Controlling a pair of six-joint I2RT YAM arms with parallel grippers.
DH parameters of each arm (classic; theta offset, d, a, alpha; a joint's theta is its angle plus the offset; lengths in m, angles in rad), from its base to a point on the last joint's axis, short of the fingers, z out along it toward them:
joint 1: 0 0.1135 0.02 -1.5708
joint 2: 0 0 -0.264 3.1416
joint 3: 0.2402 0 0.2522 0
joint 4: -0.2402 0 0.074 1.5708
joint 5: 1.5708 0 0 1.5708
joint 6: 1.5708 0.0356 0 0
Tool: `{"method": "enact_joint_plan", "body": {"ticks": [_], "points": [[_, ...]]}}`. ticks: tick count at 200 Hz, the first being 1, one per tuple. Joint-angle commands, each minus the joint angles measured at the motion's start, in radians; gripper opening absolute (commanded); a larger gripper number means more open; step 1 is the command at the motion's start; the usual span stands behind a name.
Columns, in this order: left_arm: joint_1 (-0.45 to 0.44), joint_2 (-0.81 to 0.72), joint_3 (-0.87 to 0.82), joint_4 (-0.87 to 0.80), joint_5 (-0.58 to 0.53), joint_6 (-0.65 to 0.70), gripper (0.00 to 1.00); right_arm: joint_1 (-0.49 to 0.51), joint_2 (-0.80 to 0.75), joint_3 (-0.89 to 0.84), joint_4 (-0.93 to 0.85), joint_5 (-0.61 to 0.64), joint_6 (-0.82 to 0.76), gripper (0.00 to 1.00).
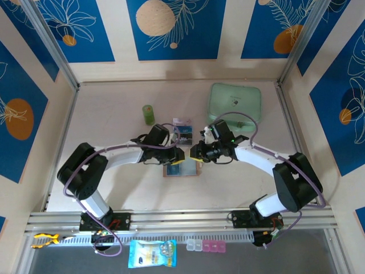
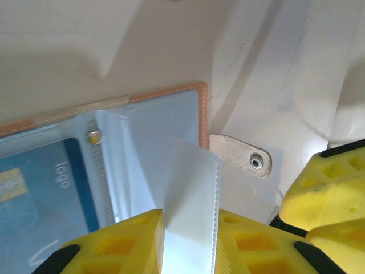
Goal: Take the credit cards out of the card holder
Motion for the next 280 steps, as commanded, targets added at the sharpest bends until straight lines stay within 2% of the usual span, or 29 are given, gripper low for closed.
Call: {"method": "enact_joint_plan", "body": {"ticks": [1,25,61,89,171,226,280], "points": [[-0.023,0.033,0.044,0.001,0.023,-0.008,0.28,-0.017,-0.048,-0.021,-0.045,0.008,-0.021,0.28],[-0.036,0.065,0.072,0.004,0.027,-0.008,0.30,-0.035,-0.076,-0.040,-0.054,0.008,-0.023,0.29],[-0.048,0.101,0.109,0.011,0.036,-0.007,0.41,-0.049,-0.115,-0.058,-0.069,0.012,-0.025,0.31],[-0.050,0.116,0.117,0.007,0.039,-0.004,0.43,-0.053,-0.124,-0.064,-0.073,0.013,-0.025,0.32],[-0.036,0.075,0.090,-0.021,0.005,0.016,0.41,-0.023,-0.066,-0.042,-0.041,-0.010,-0.006,0.31],[0.020,-0.004,0.030,-0.040,-0.007,0.037,0.39,0.037,0.007,0.014,-0.029,-0.006,0.007,0.28],[0.091,-0.104,-0.060,-0.091,-0.045,0.063,0.27,0.099,0.129,0.098,-0.028,-0.023,0.008,0.25]]}}
